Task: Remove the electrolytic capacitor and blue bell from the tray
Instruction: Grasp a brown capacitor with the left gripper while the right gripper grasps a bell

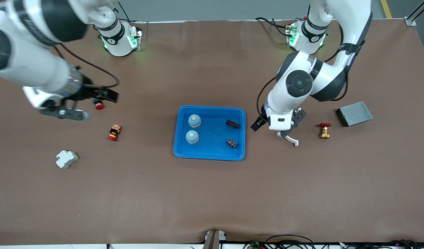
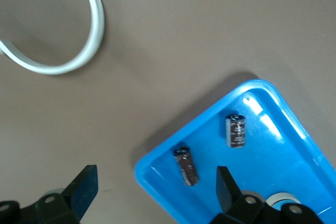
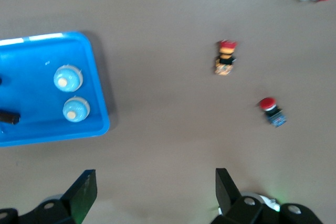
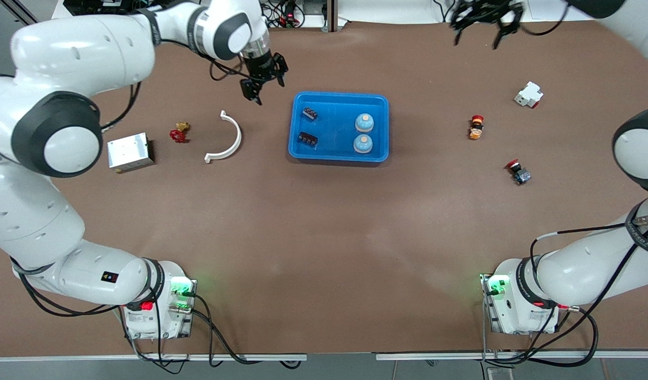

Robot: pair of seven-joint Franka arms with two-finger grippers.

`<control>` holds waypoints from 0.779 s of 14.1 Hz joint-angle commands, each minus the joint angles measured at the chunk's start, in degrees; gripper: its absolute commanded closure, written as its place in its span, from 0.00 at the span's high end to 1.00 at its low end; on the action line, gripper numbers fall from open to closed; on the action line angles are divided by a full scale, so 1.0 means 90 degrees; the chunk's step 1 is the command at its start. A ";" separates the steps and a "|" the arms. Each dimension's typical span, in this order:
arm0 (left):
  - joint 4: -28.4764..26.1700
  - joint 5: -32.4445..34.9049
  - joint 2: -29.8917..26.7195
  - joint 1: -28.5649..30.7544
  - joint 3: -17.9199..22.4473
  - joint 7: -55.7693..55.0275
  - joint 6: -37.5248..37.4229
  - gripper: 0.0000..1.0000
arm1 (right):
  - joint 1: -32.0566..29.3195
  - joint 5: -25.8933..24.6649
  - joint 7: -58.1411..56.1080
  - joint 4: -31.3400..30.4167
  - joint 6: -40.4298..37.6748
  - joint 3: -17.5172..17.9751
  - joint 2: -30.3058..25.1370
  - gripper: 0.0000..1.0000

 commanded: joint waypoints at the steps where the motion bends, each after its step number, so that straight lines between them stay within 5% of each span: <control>1: 0.0074 0.0108 0.0401 -0.0298 0.0035 -0.0746 0.0481 0.94 | 0.0626 0.0030 0.0359 -0.0013 0.0524 -0.0071 0.0376 1.00; 6: 0.0035 0.0392 0.0861 -0.0514 0.0016 -0.2229 0.1037 0.83 | 0.1370 0.0039 0.0889 -0.0227 0.1804 -0.0071 0.1002 1.00; 11: -0.0258 0.0392 0.1067 -0.0650 0.0006 -0.2808 0.1594 0.83 | 0.1653 0.0039 0.1064 -0.1194 0.3591 -0.0071 0.1148 1.00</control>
